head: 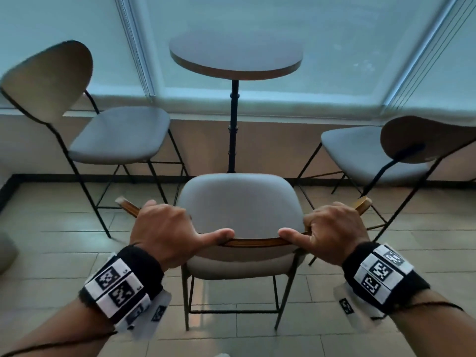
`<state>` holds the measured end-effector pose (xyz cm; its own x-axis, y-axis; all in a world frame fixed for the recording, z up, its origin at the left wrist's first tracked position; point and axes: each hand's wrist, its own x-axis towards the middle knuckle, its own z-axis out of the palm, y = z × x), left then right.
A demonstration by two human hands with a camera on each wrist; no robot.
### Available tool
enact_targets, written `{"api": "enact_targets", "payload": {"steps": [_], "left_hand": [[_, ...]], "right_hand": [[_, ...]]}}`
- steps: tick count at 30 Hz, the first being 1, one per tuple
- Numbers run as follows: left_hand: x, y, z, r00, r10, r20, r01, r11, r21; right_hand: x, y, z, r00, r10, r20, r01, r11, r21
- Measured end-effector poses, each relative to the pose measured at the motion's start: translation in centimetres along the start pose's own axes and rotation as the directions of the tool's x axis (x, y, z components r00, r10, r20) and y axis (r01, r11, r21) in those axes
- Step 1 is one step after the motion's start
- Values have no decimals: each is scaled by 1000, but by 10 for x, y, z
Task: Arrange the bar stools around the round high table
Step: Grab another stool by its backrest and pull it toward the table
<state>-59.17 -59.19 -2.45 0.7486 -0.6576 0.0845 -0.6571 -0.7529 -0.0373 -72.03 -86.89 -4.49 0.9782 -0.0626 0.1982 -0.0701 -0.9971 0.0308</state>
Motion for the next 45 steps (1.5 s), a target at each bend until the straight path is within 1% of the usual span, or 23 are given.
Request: {"api": "enact_targets", "payload": {"steps": [2,4,6,11,16,25,33,36,40,41,42,43,44,45], "left_hand": [[1,1,-1,1000,-14,6,14,1000,-28],[0,1,0,1000,-22,3,22,999,-42],[-1,1,0,1000,-20,-14,20,999,-38],[2,-9,4,997,-37,-65,35,999,-26],[4,-18,8,996,-38,-82,36,999,-26],[7,-20,10,991,-31,-131,30,1000,-9],[10,-16,6,990,-42,-133,39,999,-31],[9,-17,5,993,-43,-109,39,999,-34],[8,-18,6,994,-38,-100,32,998,-57],[7,-21,7,993,-45,-108,35,995,-96],[4,-21,7,990,-48,-133,29,989,-142],[-3,-19,7,982,-25,-188,-14,979,-205],[-13,-17,5,966,22,-257,-91,962,-259],[-24,-15,3,944,67,-324,-166,943,-290]], "right_hand": [[0,0,1,1000,0,-7,0,1000,-13],[0,-1,2,1000,9,22,-9,1000,-11],[-1,-3,1,998,19,60,-19,1000,-5],[2,-13,-2,997,15,76,-15,1000,-1],[9,-19,-2,997,15,75,-17,1000,19],[15,-14,0,998,12,66,-12,1000,7],[20,-7,4,997,20,72,-20,1000,0],[20,-8,3,996,27,87,-26,1000,-10],[18,-13,-1,995,58,81,-61,998,33],[16,-13,-1,996,72,59,-77,994,79],[10,-14,-1,995,96,9,-96,986,137],[2,-15,-1,990,118,-76,-100,974,205],[-9,-18,-2,974,135,-182,-84,961,264],[-25,-18,-1,939,179,-295,-79,944,320]]}}
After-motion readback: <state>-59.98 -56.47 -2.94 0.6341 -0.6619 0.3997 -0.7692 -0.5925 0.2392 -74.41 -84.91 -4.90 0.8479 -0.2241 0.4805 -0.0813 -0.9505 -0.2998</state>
